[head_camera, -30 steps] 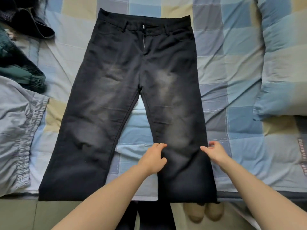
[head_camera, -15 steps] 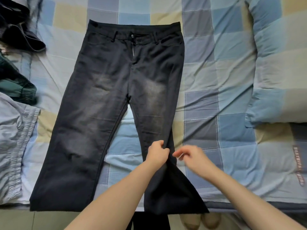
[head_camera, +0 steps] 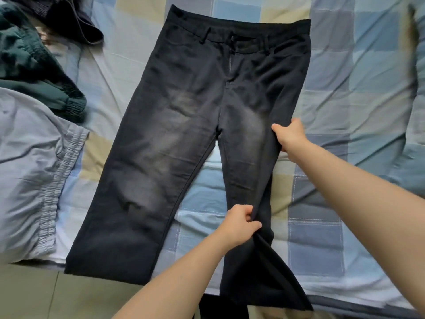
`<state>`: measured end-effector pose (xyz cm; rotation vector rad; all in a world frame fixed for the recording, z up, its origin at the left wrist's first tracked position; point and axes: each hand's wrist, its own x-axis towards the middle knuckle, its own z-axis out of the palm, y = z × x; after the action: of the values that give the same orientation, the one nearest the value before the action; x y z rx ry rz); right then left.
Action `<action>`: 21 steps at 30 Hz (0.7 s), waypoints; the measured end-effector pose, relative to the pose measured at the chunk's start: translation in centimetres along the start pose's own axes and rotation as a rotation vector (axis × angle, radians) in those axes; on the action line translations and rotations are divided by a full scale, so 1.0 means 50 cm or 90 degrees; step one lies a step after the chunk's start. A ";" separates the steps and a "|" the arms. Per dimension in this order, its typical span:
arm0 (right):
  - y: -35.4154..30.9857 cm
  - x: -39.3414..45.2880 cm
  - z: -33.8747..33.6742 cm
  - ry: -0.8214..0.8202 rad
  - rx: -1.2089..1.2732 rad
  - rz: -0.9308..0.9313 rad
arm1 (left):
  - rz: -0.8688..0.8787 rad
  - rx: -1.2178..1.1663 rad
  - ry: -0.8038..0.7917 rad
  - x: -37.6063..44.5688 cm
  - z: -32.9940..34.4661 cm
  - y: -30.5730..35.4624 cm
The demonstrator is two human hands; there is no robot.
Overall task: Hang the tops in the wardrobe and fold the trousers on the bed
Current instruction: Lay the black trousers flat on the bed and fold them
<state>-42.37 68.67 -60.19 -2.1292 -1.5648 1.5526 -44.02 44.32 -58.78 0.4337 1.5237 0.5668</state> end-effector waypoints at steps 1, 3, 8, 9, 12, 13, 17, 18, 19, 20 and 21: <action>-0.012 -0.010 0.010 0.004 0.000 -0.021 | -0.008 -0.049 -0.028 -0.014 -0.023 -0.004; -0.047 -0.035 0.038 0.017 0.005 -0.074 | -0.042 -0.117 -0.066 -0.045 -0.084 -0.010; -0.181 -0.109 0.152 0.033 -0.003 -0.256 | -0.044 -0.167 -0.080 -0.150 -0.261 -0.042; -0.211 -0.123 0.190 0.028 -0.004 -0.278 | -0.044 -0.162 -0.060 -0.173 -0.304 -0.054; -0.294 -0.164 0.337 0.000 -0.057 -0.295 | -0.019 -0.049 0.140 -0.208 -0.457 -0.126; -0.315 -0.170 0.384 -0.023 -0.084 -0.278 | -0.022 -0.030 0.224 -0.210 -0.505 -0.158; -0.352 -0.179 0.532 -0.208 -0.343 -0.201 | -0.154 -0.040 0.376 -0.197 -0.653 -0.298; -0.339 -0.177 0.556 -0.240 -0.468 -0.216 | -0.177 -0.015 0.368 -0.183 -0.666 -0.333; -0.322 -0.169 0.570 -0.249 -0.577 -0.243 | -0.186 0.015 0.355 -0.168 -0.675 -0.356; -0.307 -0.162 0.577 -0.254 -0.651 -0.266 | -0.191 0.034 0.339 -0.154 -0.676 -0.368; -0.293 -0.158 0.590 -0.260 -0.695 -0.288 | -0.194 0.037 0.330 -0.143 -0.675 -0.382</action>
<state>-73.80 56.07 -60.92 -1.5039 -3.2912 1.0928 -75.96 21.99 -64.88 0.0899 2.0602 0.4110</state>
